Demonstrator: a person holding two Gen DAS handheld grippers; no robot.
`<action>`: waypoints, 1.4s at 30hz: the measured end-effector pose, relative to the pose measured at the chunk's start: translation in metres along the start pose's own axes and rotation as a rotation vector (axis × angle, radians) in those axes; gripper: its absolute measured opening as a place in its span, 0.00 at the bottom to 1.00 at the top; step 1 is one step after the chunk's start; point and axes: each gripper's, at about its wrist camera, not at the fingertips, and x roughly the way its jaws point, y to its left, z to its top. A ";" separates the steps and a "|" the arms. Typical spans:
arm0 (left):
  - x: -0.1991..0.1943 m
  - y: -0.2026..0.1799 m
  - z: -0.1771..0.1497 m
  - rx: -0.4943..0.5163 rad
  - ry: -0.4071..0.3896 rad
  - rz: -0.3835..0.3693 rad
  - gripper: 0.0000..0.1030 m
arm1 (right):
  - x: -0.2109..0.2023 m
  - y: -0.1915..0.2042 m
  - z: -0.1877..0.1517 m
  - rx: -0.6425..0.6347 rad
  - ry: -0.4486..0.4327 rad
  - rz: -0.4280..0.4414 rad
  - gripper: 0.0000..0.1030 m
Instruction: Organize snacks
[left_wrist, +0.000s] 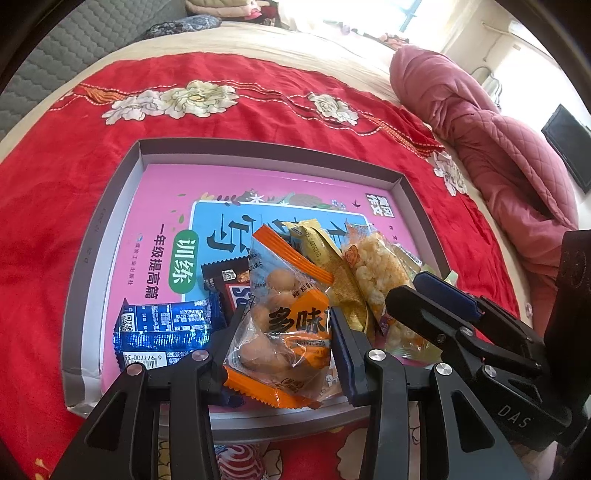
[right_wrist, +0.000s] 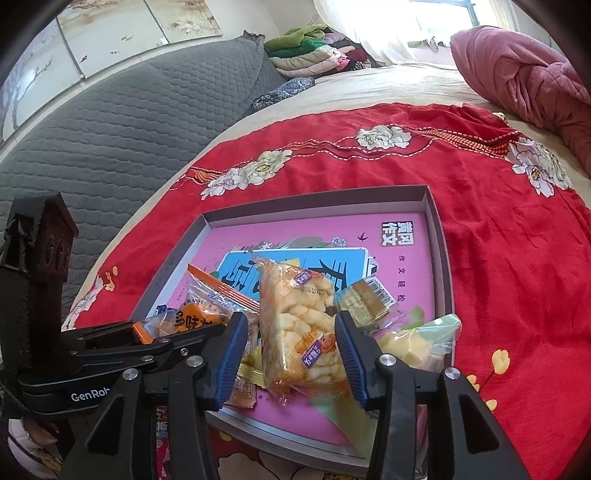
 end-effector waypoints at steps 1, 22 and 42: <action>0.000 0.000 0.000 -0.001 0.001 0.000 0.43 | 0.000 0.000 0.000 0.001 -0.001 0.001 0.47; 0.001 0.001 0.000 -0.001 0.012 0.002 0.50 | -0.005 0.000 0.004 0.008 -0.016 0.000 0.47; -0.017 0.000 0.002 -0.002 -0.010 0.010 0.63 | -0.012 0.000 0.007 0.000 -0.036 -0.010 0.52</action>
